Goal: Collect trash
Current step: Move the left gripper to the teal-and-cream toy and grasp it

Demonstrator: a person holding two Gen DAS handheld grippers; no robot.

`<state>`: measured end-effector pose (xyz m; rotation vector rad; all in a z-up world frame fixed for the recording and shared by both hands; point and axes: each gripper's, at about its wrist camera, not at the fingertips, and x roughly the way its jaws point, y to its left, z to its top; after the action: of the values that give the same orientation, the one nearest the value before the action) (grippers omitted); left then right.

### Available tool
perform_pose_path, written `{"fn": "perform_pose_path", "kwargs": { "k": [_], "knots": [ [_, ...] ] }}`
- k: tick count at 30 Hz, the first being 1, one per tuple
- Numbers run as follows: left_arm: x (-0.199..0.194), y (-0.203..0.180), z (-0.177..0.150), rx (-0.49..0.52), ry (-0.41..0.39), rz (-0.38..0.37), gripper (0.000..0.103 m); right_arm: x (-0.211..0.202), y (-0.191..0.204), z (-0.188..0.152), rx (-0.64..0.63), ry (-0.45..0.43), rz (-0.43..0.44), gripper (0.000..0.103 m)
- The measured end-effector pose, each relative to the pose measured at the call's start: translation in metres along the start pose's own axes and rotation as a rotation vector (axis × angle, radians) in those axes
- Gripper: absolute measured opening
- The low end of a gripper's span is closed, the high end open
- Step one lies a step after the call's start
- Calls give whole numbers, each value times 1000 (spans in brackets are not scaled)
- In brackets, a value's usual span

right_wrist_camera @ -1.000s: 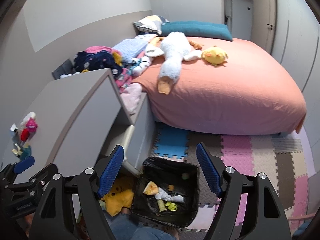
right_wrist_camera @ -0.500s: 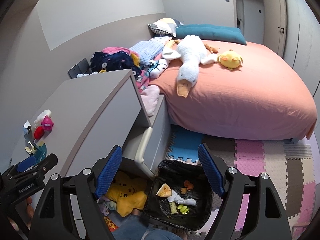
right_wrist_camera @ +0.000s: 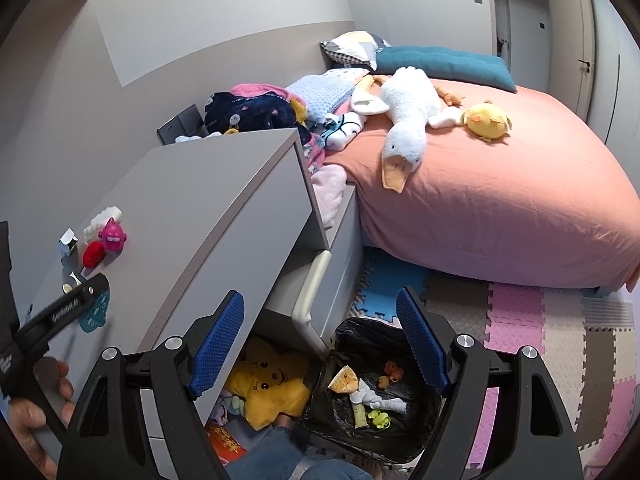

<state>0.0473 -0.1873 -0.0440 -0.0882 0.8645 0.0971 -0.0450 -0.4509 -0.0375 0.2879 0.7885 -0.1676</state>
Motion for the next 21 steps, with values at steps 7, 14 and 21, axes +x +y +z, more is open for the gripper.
{"fn": "perform_pose_path", "kwargs": {
  "k": [7,14,21],
  "knots": [
    [16,13,8,-73,10,69,87,10,5,0,-10,15,10,79],
    [31,18,11,-103,33,118,80,18,13,0,-23,26,21,79],
    [42,29,17,-114,41,115,57,24,23,1,-37,33,35,79]
  ]
}}
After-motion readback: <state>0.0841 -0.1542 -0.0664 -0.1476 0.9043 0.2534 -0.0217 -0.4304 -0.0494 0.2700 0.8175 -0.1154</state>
